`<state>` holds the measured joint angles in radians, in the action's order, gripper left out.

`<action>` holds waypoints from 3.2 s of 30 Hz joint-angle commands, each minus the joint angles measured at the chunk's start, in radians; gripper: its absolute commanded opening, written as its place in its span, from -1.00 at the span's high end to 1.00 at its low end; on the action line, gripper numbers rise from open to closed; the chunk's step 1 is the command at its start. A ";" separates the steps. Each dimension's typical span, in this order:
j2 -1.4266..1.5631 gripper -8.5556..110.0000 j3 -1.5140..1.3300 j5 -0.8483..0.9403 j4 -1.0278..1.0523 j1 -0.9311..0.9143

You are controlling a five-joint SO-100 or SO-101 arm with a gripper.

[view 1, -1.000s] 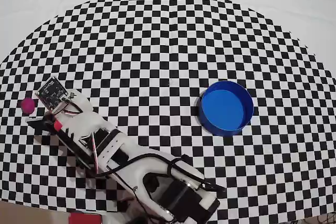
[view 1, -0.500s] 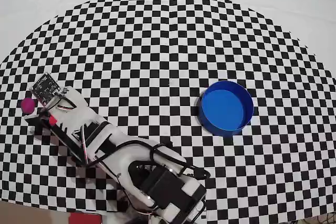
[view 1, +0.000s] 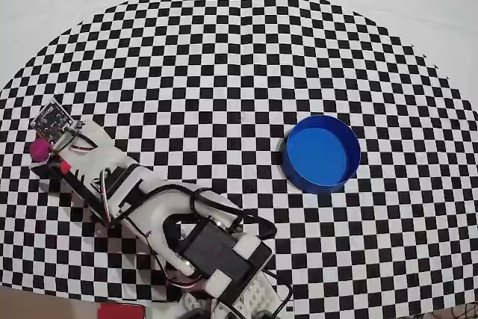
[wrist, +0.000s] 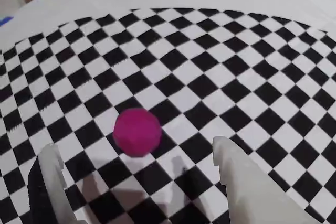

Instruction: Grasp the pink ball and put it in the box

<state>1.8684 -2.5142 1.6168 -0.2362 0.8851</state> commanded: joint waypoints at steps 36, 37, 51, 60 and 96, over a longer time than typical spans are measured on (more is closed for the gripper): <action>-0.233 0.27 0.253 0.020 0.074 0.017; -0.236 0.27 0.262 0.021 0.078 0.017; -0.298 0.27 0.353 0.040 0.173 0.011; -0.360 0.27 0.430 0.041 0.215 0.008; -0.534 0.27 0.597 0.043 0.261 0.017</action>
<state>1.3300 -1.9574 1.6506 0.0199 0.8958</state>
